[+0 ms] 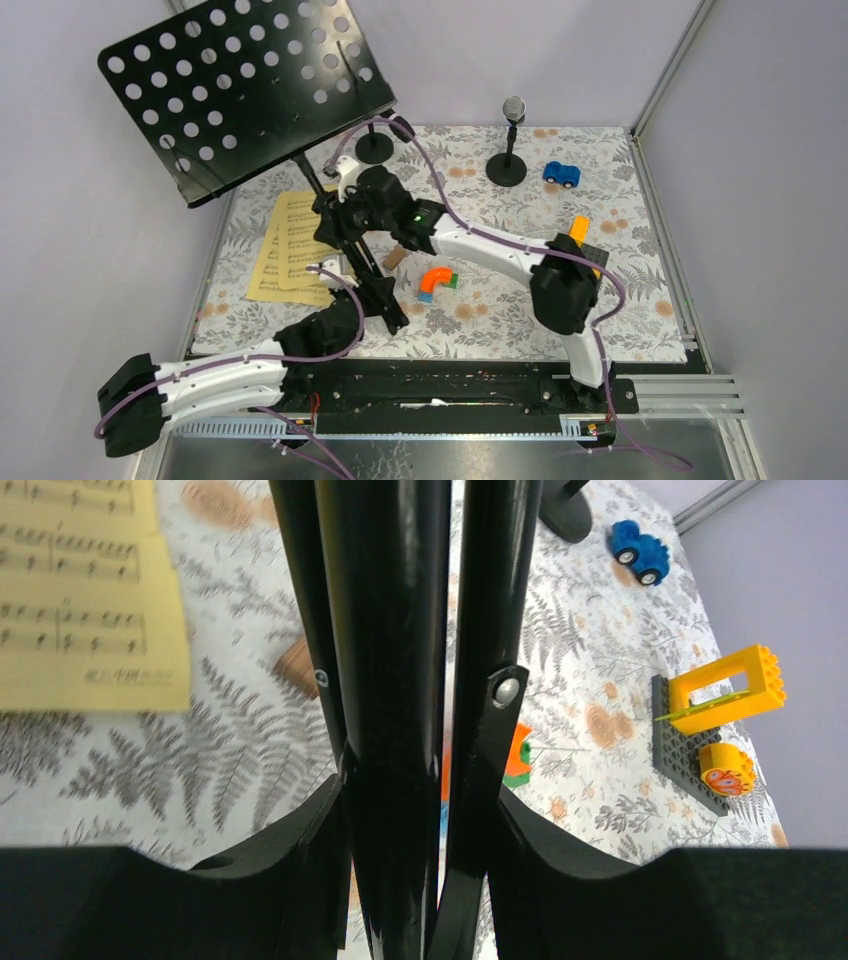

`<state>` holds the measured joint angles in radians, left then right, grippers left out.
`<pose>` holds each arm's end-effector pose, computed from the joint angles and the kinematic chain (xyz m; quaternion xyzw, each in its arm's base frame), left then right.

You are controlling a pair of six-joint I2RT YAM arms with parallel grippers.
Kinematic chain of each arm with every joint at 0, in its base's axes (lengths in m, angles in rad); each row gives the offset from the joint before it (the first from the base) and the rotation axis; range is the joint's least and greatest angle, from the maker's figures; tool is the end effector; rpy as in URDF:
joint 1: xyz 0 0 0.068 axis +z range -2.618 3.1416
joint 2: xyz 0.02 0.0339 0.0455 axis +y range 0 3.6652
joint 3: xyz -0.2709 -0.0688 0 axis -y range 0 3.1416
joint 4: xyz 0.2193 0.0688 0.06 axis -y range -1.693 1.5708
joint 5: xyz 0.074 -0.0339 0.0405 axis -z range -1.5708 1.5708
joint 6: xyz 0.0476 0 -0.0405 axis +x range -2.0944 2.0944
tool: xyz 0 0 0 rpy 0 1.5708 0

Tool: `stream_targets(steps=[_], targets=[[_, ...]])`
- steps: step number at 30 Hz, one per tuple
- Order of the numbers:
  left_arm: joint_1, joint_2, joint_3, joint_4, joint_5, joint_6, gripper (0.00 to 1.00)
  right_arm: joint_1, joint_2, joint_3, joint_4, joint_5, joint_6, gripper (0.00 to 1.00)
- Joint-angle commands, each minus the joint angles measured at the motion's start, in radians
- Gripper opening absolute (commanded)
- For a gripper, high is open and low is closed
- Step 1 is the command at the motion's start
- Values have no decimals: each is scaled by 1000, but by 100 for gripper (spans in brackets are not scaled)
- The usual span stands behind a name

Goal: Pack up the instrument practice props

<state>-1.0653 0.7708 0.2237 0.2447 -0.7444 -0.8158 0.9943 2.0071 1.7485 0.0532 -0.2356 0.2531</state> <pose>0.1000 -0.1141 0.2069 -0.1204 0.7714 -0.2733 0.5620 0.2521 0.4081 0.3364 -0.3482 0.6913 0.4399 0.4553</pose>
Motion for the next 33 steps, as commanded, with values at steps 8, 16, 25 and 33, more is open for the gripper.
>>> stream_targets(steps=[8,16,25,33], targets=[[-10,-207,-9,-352,67,-406,0,5,235,358,82,-80,-107,0],[-12,-214,-39,-447,103,-602,0,6,347,350,43,-47,-165,0],[-12,-204,-47,-510,89,-645,22,1,427,290,69,99,-205,0],[-12,-225,-44,-560,70,-646,58,-34,490,307,67,212,-177,0]])
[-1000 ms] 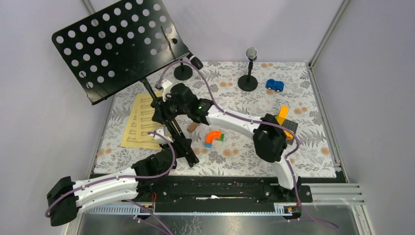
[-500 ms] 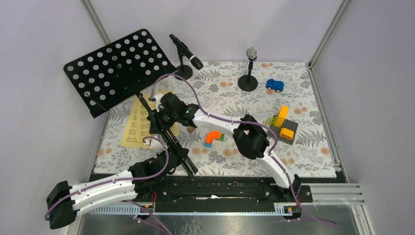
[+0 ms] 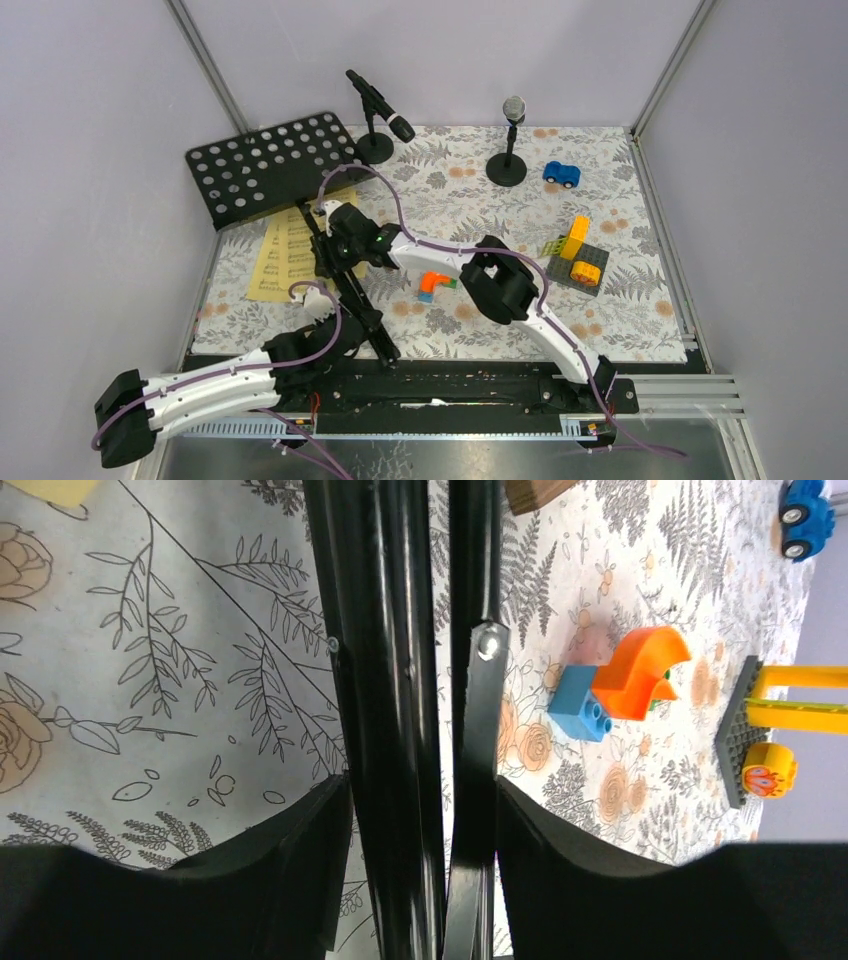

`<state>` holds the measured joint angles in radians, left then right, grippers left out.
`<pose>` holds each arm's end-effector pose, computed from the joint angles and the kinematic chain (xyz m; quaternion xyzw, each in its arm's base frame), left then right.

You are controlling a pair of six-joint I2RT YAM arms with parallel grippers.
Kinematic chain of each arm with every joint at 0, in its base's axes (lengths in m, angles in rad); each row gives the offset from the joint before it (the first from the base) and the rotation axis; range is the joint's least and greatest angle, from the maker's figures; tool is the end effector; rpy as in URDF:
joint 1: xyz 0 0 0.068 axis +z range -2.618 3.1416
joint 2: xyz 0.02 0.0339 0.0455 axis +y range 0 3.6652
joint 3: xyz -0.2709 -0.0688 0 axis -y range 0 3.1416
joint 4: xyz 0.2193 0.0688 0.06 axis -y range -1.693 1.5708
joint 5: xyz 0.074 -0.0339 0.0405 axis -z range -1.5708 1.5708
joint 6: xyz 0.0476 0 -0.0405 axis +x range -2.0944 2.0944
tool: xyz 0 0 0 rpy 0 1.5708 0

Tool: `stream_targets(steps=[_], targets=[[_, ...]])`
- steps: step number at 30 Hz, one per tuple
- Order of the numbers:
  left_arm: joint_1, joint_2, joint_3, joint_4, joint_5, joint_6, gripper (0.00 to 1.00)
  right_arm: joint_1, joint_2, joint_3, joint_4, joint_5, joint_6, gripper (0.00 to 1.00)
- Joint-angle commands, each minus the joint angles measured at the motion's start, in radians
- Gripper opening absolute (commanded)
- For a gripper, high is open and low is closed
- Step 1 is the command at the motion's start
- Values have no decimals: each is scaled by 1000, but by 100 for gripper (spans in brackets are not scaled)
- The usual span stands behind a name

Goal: Pack up the instrument practice props

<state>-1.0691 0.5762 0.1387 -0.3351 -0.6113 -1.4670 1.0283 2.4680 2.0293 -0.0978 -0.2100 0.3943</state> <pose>0.0710 -0.0726 0.1437 -0.2883 0.8383 -0.2711 0.3751 0.2803 0.4842 0.1820 -0.3187 0.8052 0.3900 0.3130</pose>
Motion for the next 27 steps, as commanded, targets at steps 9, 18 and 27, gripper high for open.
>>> stream_targets(steps=[9,18,27], targets=[[-9,-30,167,-106,-81,56,92,-98,57,68,186,163,-334,21],[-8,-67,364,-366,-145,59,99,-98,-129,-58,182,111,-350,71],[-8,-23,622,-594,-203,109,99,-97,-421,-343,230,94,-344,95]])
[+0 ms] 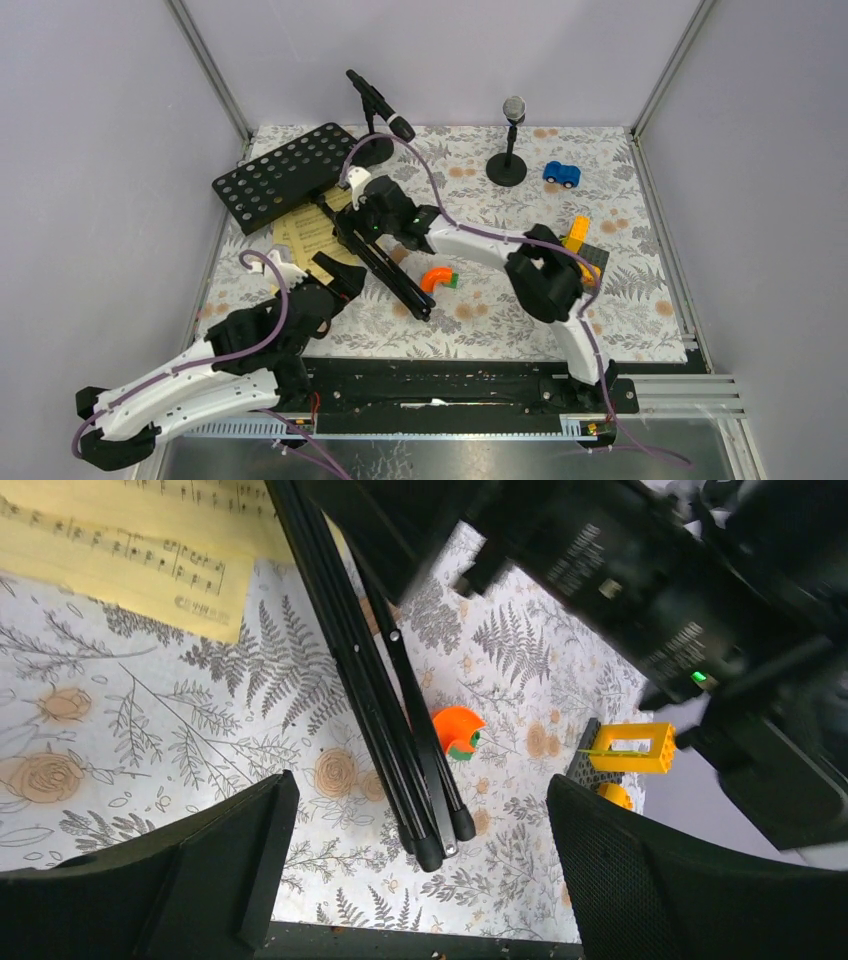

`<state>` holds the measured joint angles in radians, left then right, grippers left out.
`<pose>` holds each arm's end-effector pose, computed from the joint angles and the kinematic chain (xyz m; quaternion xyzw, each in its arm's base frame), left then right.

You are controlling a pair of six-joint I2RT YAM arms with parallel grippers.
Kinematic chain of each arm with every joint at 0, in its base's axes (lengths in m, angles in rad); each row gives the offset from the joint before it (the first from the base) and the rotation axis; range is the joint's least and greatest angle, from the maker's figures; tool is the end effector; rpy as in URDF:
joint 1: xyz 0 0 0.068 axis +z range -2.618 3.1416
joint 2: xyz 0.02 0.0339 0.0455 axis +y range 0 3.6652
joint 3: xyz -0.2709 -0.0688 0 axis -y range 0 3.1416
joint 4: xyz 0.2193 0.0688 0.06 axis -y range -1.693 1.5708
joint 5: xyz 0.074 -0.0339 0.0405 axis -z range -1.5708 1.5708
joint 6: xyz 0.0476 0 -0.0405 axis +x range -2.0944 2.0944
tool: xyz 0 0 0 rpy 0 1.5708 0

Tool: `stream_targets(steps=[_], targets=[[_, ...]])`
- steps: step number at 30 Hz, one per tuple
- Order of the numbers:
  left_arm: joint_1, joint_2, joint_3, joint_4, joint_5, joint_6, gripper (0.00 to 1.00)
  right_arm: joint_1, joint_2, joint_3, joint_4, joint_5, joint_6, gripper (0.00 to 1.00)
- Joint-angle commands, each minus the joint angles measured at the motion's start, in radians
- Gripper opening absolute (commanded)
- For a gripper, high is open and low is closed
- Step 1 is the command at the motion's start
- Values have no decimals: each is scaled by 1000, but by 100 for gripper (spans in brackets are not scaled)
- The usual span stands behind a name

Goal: Pack up the instrument practice props

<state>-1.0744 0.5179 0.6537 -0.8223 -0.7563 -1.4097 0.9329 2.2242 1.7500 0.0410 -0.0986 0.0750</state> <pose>0.0658 -0.0529 0.2679 -0.2959 0.8018 -0.2686 0.4442 0.3043 0.4184 0.2309 -0.3741 0.7542 0.2961 0.4510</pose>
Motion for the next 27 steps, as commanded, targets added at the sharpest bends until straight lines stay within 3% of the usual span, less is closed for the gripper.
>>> stream_targets(steps=[1,7,13,15,18,20,22,25,27], targets=[[-2,48,136,-119,-64,65,99,-3,-209,-94,93,-25,-24,98],[-2,115,245,-123,-101,187,99,-2,-416,-300,35,42,32,100],[-2,217,308,-118,-125,273,99,-5,-573,-371,-314,331,160,100],[-1,290,336,-93,-112,338,99,-8,-619,-396,-419,379,183,100],[-2,401,389,-81,-83,405,99,-9,-715,-511,-446,395,196,100],[1,481,417,-48,-33,483,99,-16,-774,-583,-446,404,219,100],[26,559,431,15,102,601,99,-33,-823,-639,-446,413,236,100],[132,658,423,99,324,667,99,-45,-864,-683,-464,431,227,100],[161,677,396,176,392,703,99,-47,-870,-677,-509,470,235,100]])
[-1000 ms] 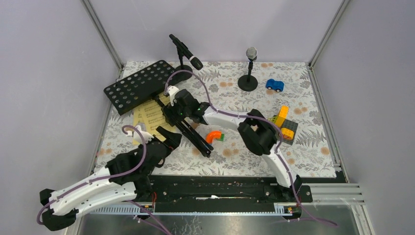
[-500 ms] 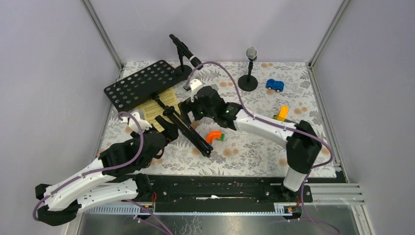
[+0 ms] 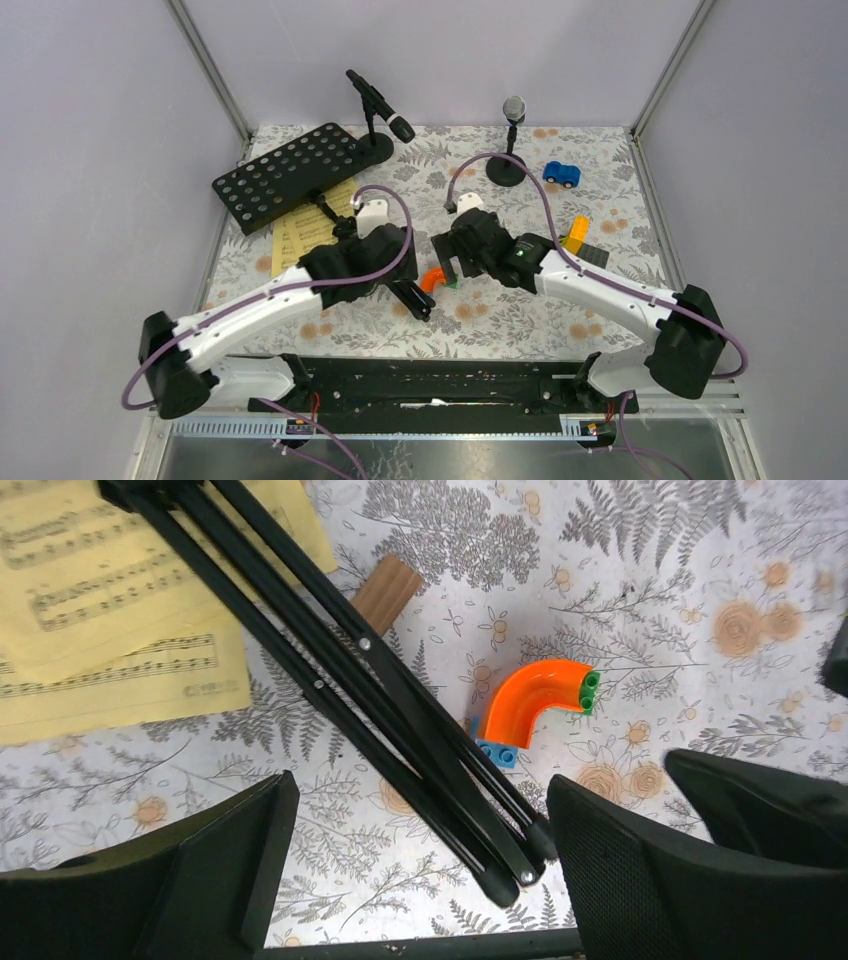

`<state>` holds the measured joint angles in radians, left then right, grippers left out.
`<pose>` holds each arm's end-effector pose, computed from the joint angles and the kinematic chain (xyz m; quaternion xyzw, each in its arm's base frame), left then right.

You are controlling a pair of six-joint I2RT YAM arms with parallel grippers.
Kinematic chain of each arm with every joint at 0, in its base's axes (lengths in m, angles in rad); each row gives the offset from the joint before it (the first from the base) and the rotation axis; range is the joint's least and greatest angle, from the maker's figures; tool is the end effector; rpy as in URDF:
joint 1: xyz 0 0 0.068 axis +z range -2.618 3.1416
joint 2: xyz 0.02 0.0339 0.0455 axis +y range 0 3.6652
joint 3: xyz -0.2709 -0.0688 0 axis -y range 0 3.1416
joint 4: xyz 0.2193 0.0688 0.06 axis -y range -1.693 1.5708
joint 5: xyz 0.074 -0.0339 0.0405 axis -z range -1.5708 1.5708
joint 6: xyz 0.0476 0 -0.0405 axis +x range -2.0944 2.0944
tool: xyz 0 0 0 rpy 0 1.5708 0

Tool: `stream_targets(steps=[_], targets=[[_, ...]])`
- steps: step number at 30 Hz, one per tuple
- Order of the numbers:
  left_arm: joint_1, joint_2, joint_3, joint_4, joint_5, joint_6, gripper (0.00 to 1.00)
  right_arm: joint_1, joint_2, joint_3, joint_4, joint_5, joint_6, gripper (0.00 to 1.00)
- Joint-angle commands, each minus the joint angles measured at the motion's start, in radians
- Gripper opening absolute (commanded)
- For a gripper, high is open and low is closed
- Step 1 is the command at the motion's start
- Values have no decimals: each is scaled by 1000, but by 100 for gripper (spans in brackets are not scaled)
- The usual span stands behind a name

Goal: Pack up the instrument practice props

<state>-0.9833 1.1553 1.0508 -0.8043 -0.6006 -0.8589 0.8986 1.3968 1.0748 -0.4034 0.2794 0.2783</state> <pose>0.1358 -0.1554 0.3088 -0.0398 0.9076 -0.0780 0.4106 0.1907 0.2185 0.2884 -0.2212 0.8774 0.1199 0.4084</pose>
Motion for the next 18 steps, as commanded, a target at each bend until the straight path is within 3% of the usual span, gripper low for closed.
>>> stream_targets(steps=[1,6,11,18], targets=[[76,36,-13,198,252,171,99,-19,-44,3,-90,96,37,100],[144,-11,-43,321,280,228,99,-79,-139,-76,-3,-19,65,100],[330,-30,-76,383,457,253,99,-145,-172,-106,54,-135,89,100],[528,-146,-101,387,531,279,99,-426,-229,-187,140,-377,165,100]])
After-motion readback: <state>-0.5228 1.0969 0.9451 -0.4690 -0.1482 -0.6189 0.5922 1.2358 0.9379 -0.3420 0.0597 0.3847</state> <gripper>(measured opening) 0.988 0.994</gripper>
